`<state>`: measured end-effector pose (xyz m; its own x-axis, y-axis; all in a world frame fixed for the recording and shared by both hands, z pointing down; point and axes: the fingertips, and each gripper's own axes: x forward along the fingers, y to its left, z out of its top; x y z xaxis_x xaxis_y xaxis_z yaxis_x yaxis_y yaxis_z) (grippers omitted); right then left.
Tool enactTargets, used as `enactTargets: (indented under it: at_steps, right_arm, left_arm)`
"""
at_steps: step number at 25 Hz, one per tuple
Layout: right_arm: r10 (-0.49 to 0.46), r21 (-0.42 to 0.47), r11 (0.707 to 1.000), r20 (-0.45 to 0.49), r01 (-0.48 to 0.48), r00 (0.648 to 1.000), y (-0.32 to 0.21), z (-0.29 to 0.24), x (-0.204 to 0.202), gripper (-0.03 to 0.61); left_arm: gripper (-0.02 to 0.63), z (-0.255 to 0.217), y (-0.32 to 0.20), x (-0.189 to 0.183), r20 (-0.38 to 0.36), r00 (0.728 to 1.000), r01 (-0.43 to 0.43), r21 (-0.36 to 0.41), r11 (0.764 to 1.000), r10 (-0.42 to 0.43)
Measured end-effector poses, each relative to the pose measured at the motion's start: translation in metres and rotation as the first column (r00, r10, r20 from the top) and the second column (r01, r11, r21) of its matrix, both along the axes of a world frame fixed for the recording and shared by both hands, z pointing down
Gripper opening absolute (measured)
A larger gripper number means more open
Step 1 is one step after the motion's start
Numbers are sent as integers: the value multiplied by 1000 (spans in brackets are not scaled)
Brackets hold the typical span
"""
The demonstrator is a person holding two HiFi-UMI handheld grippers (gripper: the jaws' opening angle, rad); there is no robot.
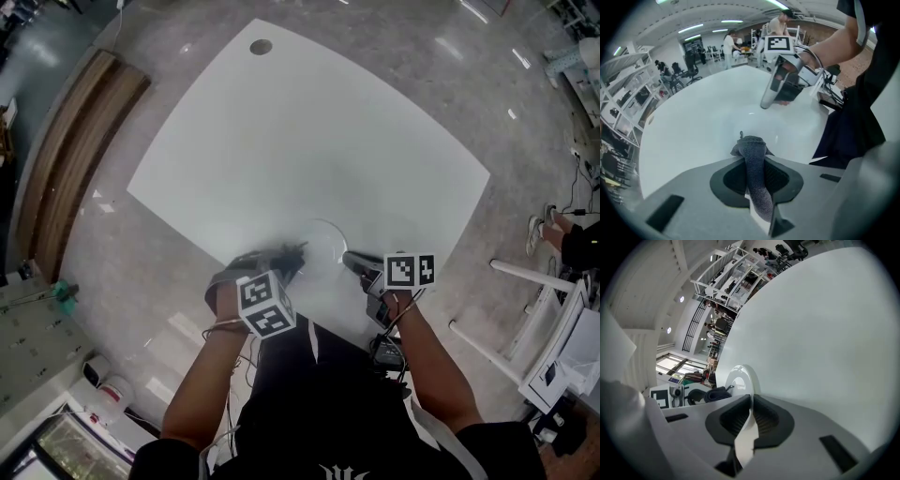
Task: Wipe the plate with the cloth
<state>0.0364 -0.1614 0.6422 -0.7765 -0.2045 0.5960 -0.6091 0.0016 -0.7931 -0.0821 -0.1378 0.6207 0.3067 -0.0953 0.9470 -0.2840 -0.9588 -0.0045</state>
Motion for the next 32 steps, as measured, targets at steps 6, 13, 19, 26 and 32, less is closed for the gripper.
enactTargets:
  at_steps: [6, 13, 19, 26, 32]
  right_arm:
    - [22, 10, 1000, -9, -22, 1000, -1, 1, -1, 21]
    - [17, 8, 1000, -6, -17, 1000, 0, 2, 1, 21]
    - [6, 7, 1000, -1, -6, 1000, 2, 3, 2, 21]
    - [10, 14, 1000, 0, -10, 1000, 3, 1, 3, 21]
    - [15, 16, 1000, -9, -15, 1000, 2, 3, 6, 21]
  left_arm:
    - [52, 4, 41, 41, -27, 996, -91, -62, 994, 89]
    - [52, 5, 23, 88, -45, 989, -143, -40, 989, 141]
    - [52, 6, -30, 82, -26, 996, -81, -17, 997, 81]
    - [52, 2, -72, 37, 16, 999, 34, 4, 999, -34]
    - [52, 3, -26, -2, 92, 996, -5, -15, 1000, 7]
